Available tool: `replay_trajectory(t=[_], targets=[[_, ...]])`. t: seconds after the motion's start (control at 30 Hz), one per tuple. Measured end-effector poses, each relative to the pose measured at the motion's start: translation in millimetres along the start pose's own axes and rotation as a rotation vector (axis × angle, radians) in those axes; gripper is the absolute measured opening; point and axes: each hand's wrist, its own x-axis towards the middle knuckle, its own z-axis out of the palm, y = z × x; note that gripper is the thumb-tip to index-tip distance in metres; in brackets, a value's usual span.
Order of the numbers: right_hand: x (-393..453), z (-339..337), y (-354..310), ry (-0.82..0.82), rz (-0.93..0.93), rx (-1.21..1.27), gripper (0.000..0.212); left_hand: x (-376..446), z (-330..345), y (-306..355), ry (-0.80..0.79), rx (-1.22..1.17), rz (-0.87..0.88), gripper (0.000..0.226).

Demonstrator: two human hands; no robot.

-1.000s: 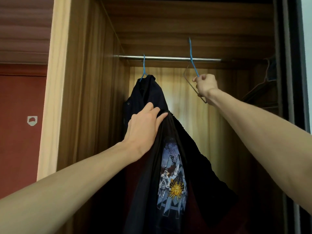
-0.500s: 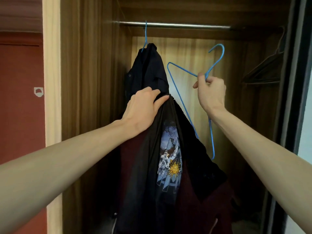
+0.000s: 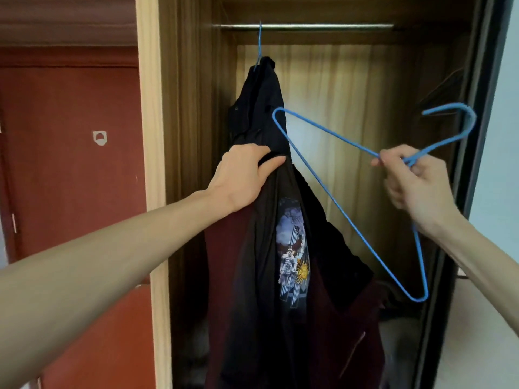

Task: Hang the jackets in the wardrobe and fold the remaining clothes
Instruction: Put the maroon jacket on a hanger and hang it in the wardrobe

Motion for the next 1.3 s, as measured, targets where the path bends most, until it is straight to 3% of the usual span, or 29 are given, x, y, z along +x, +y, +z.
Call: replay_trajectory(t=[0.13, 0.2, 0.3, 0.4, 0.63, 0.8, 0.9, 1.17, 1.3], targets=[[-45, -17, -17, -0.140, 0.174, 0.223, 0.024, -21, -22, -1, -0.136, -0.366, -0.164, 0.065], [-65, -20, -32, -0.201, 0.308, 0.258, 0.026, -31, -32, 0, -0.227, -0.541, -0.246, 0.056], [-93, -14, -51, -0.311, 0.465, 0.127, 0.026, -46, -43, -2, -0.380, -0.720, -0.272, 0.039], [-117, -4, -66, -0.389, 0.524, -0.025, 0.026, -60, -48, -3, -0.486, -0.747, -0.272, 0.031], [-141, 9, -112, -0.362, 0.609, -0.274, 0.027, -85, -51, 5, -0.602, -0.419, -0.119, 0.045], [-166, 60, -98, -0.263, 0.578, -0.322, 0.029, -105, -43, 48, -0.548, 0.102, 0.067, 0.044], [-182, 83, -76, -0.257, 0.541, -0.323, 0.031, -116, -41, 73, -0.557, 0.141, 0.113, 0.036], [-228, 105, -52, 0.023, 0.378, -0.168, 0.030, -153, -40, 86, -0.576, 0.226, 0.168, 0.031], [-240, 103, -47, 0.077, 0.360, -0.147, 0.028, -174, -41, 72, -0.560, 0.149, 0.291, 0.044]])
